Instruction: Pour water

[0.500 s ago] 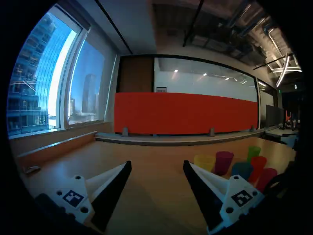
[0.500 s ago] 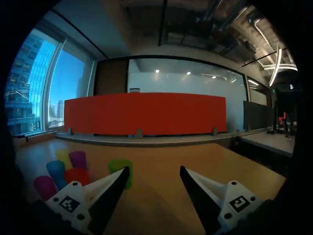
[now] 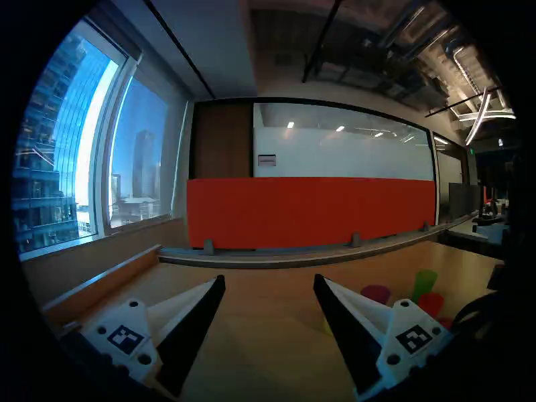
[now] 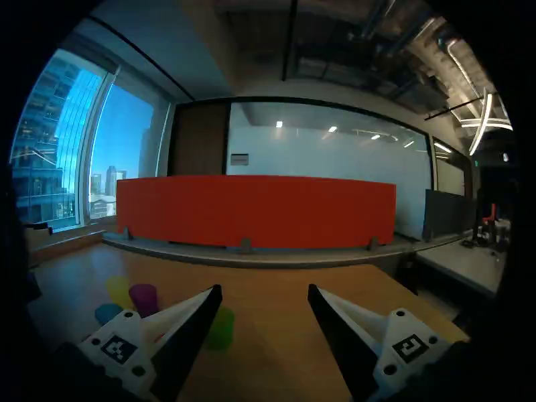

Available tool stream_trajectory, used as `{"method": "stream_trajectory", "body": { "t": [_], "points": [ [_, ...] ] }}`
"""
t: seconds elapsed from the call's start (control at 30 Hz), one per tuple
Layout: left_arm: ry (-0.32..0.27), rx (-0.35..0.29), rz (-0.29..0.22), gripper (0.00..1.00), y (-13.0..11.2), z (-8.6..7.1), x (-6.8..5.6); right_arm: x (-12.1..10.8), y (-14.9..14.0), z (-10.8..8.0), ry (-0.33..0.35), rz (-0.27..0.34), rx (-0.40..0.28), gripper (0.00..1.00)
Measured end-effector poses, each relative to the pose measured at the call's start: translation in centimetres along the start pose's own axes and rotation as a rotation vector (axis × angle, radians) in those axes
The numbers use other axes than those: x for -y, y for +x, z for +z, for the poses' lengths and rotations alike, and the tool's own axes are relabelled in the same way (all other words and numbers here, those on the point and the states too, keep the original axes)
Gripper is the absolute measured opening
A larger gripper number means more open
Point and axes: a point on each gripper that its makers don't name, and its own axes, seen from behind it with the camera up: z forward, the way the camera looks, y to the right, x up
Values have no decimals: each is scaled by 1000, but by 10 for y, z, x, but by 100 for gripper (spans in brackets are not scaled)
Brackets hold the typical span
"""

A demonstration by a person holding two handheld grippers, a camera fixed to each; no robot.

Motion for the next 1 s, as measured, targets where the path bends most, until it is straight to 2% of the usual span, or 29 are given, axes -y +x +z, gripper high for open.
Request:
{"method": "stream_trajectory", "body": {
  "t": [0.3, 0.6, 0.8, 1.0],
  "points": [
    [-22, -15, 14, 98, 55, 7, -2, 4, 56, 3, 31, 0, -12, 100],
    [-54, -21, -4, 98, 99, 14, -6, 5, 102, 6, 39, -19, -34, 100],
    [-80, -22, -6, 98, 121, 15, -10, 2, 119, 7, 38, -10, -33, 100],
    [-90, -17, 11, 98, 127, 18, -10, 0, 118, 7, 50, -10, -28, 100]
  ]
}}
